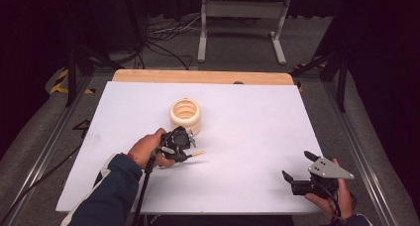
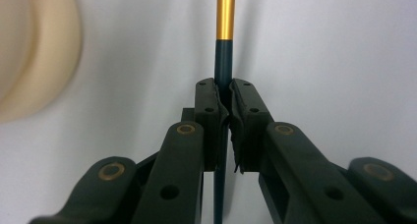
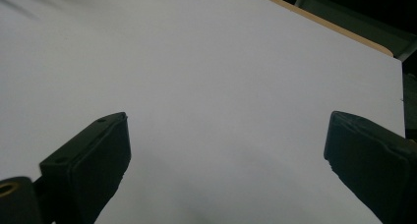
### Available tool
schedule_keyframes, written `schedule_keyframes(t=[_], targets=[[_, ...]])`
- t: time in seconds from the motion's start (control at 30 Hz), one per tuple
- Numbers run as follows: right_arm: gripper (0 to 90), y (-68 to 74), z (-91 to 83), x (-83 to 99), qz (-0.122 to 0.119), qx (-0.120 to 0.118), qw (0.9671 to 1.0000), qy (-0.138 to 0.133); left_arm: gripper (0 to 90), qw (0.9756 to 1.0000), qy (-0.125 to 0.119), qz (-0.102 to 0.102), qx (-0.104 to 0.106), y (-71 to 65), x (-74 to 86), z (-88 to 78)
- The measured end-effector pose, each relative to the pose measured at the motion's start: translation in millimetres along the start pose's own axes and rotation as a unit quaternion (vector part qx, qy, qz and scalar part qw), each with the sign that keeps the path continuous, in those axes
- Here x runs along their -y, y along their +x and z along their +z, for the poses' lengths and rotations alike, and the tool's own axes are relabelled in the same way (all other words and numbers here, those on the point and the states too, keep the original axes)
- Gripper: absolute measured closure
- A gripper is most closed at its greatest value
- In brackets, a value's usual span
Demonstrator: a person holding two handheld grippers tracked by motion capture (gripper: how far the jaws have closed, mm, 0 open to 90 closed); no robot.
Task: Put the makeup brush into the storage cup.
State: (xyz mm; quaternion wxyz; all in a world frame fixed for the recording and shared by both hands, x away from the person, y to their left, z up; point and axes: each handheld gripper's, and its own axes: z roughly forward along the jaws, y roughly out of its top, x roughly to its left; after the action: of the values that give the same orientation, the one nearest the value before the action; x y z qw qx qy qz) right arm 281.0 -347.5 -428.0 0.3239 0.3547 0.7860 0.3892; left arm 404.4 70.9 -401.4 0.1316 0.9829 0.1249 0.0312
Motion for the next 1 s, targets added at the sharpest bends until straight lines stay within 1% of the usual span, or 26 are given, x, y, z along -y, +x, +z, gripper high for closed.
schedule_keyframes(t=[0.03, 0.07, 0.13, 0.2, 0.23, 0.27, 0.3, 0.33, 0.37, 0.43, 0.47, 0.5, 0.57, 0.6, 0.63, 0.67, 0.73, 0.83, 0.9, 0.93, 0.97, 1.0], targets=[[4.1, 0.0, 0.0, 0.0, 0.000, 0.000, 1.0000, 0.000, 83.0, 1.0000, 0.000, 0.000, 0.000, 0.0, 0.0, 0.0], [4.1, -0.2, -0.4, -0.1, 0.000, 0.000, 1.0000, 0.000, 83.0, 0.9998, -0.017, -0.002, 0.007, -0.1, 2.4, -2.6], [4.1, -0.1, -0.4, 0.0, -0.001, 0.002, 1.0000, 0.002, 83.0, 0.9991, -0.038, -0.004, 0.016, 0.7, 6.4, -6.0], [4.1, -0.1, -0.5, 0.0, 0.000, 0.000, 1.0000, 0.001, 83.0, 0.9988, -0.048, -0.007, 0.008, 0.1, 9.6, -7.8], [4.1, 0.0, -0.6, -0.2, 0.000, 0.000, 1.0000, 0.001, 83.0, 0.9983, -0.057, -0.010, 0.008, 0.0, 11.4, -9.7], [4.1, 0.2, -0.6, -0.5, -0.001, 0.000, 1.0000, 0.000, 82.9, 0.9980, -0.063, -0.008, 0.007, -0.3, 13.1, -11.6], [4.2, 0.3, -0.7, -0.6, -0.001, 0.000, 1.0000, 0.000, 83.0, 0.9980, -0.063, -0.008, 0.007, -0.3, 13.1, -11.6], [4.2, 0.3, -0.7, -0.6, -0.001, 0.000, 1.0000, 0.000, 83.0, 0.9975, -0.070, -0.010, 0.001, -0.8, 14.3, -13.0], [4.1, 0.3, -0.8, -0.6, -0.001, 0.001, 1.0000, 0.000, 83.0, 0.9970, -0.077, -0.010, 0.002, -1.6, 15.9, -14.5], [4.2, -0.1, -1.0, -0.6, 0.000, 0.001, 1.0000, 0.001, 83.0, 0.9965, -0.083, -0.004, 0.003, -2.1, 17.8, -15.9], [4.2, -0.1, -1.0, -0.6, 0.000, 0.001, 1.0000, 0.001, 83.0, 0.9966, -0.082, -0.008, -0.002, -2.4, 19.0, -16.3], [4.2, -0.2, -1.1, -0.7, 0.000, 0.002, 1.0000, 0.000, 83.0, 0.9961, -0.087, -0.011, -0.008, -1.8, 20.6, -16.7], [4.2, -0.4, -1.2, -0.8, 0.001, 0.002, 1.0000, -0.001, 83.0, 0.9954, -0.094, -0.018, -0.010, -1.1, 23.2, -17.8], [4.2, -0.3, -1.2, -0.8, 0.001, 0.003, 1.0000, -0.001, 83.0, 0.9952, -0.096, -0.015, -0.013, -0.8, 24.3, -18.9], [4.3, -0.2, -1.2, -0.8, 0.002, 0.002, 1.0000, 0.000, 83.0, 0.9945, -0.101, -0.020, -0.019, -1.4, 25.6, -20.0], [4.3, -0.3, -1.2, -0.7, 0.002, 0.002, 1.0000, 0.000, 83.0, 0.9941, -0.105, -0.018, -0.022, -1.0, 26.9, -21.9], [4.3, -0.2, -1.4, -0.8, 0.001, 0.001, 1.0000, 0.000, 83.0, 0.9923, -0.117, -0.022, -0.034, -1.5, 29.4, -25.2], [4.3, -0.4, -2.0, -1.3, 0.003, 0.002, 1.0000, -0.003, 83.0, 0.9888, -0.140, -0.028, -0.044, -0.2, 34.6, -30.2], [4.3, -0.5, -2.3, -1.2, 0.003, 0.000, 1.0000, -0.003, 83.0, 0.9853, -0.162, -0.035, -0.040, 0.6, 38.2, -33.3], [4.6, -0.6, -2.5, -1.1, 0.004, -0.003, 1.0000, -0.003, 83.0, 0.9835, -0.172, -0.036, -0.043, 0.8, 39.7, -34.8], [4.6, -0.9, -2.6, -1.1, 0.004, -0.005, 1.0000, -0.004, 83.0, 0.9820, -0.178, -0.038, -0.050, 0.6, 41.2, -36.6], [4.6, -1.1, -2.6, -1.1, 0.005, -0.005, 1.0000, -0.005, 83.0, 0.9810, -0.184, -0.041, -0.047, 0.5, 42.5, -37.7]])
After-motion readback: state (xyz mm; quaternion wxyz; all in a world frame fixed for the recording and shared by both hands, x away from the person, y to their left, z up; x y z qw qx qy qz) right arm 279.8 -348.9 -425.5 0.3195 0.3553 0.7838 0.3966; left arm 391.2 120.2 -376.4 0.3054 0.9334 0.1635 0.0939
